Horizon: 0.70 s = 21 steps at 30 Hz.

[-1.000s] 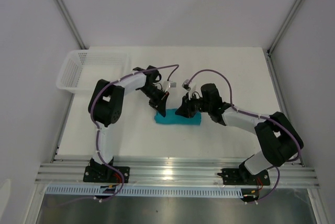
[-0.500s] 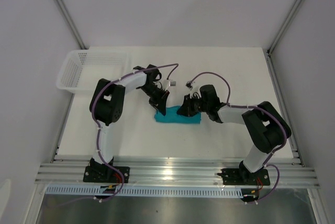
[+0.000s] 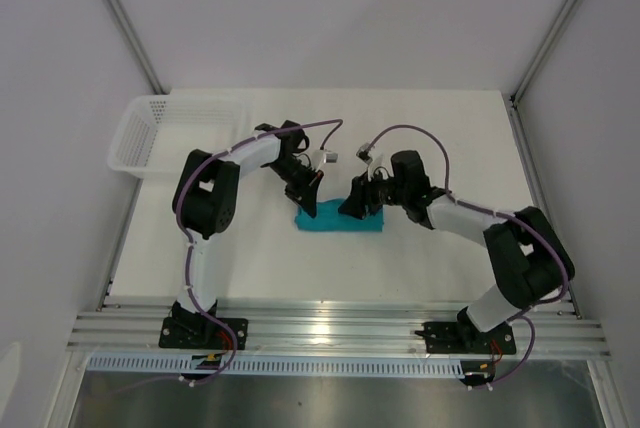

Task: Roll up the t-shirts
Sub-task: Roll the tshirt

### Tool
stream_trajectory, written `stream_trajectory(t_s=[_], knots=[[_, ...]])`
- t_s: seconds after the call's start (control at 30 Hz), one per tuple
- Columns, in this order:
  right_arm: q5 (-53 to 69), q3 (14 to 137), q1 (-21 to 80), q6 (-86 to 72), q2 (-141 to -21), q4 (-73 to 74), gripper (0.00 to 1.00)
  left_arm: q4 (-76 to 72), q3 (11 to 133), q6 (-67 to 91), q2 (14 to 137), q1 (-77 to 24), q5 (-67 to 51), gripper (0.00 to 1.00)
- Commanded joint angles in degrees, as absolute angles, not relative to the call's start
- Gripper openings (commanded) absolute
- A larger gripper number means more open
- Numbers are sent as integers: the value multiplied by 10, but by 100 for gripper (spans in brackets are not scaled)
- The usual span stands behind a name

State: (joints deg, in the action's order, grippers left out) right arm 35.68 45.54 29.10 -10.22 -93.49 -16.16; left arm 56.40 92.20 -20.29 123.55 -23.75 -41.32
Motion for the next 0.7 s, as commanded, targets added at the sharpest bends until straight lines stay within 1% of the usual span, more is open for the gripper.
stream_trajectory(t_s=[0.0,0.03,0.07,0.1,0.17,0.3,0.4,0.53,0.6,0.67], knots=[[390,504,281,101,-851,-55,57,581,939,-231,1221,-231,-428,1],[390,521,272,135,-847,7,61,584,938,-233,1223,-231,-430,1],[382,529,265,165,-846,46,63,584,942,-236,1223,-231,-432,1],[381,537,259,224,-855,75,63,585,943,-236,1223,-231,-432,1],[377,559,244,263,-870,143,64,588,946,-237,1223,-231,-432,1],[404,577,238,308,-927,176,65,589,947,-238,1222,-231,-433,1],[404,583,238,310,-955,170,67,590,947,-239,1220,-231,-432,1],[419,612,241,327,-985,210,69,588,941,-239,1217,-231,-431,1],[397,627,241,316,-996,227,68,588,941,-238,1217,-232,-432,0],[390,643,242,334,-1015,264,66,588,940,-239,1217,-231,-432,1]])
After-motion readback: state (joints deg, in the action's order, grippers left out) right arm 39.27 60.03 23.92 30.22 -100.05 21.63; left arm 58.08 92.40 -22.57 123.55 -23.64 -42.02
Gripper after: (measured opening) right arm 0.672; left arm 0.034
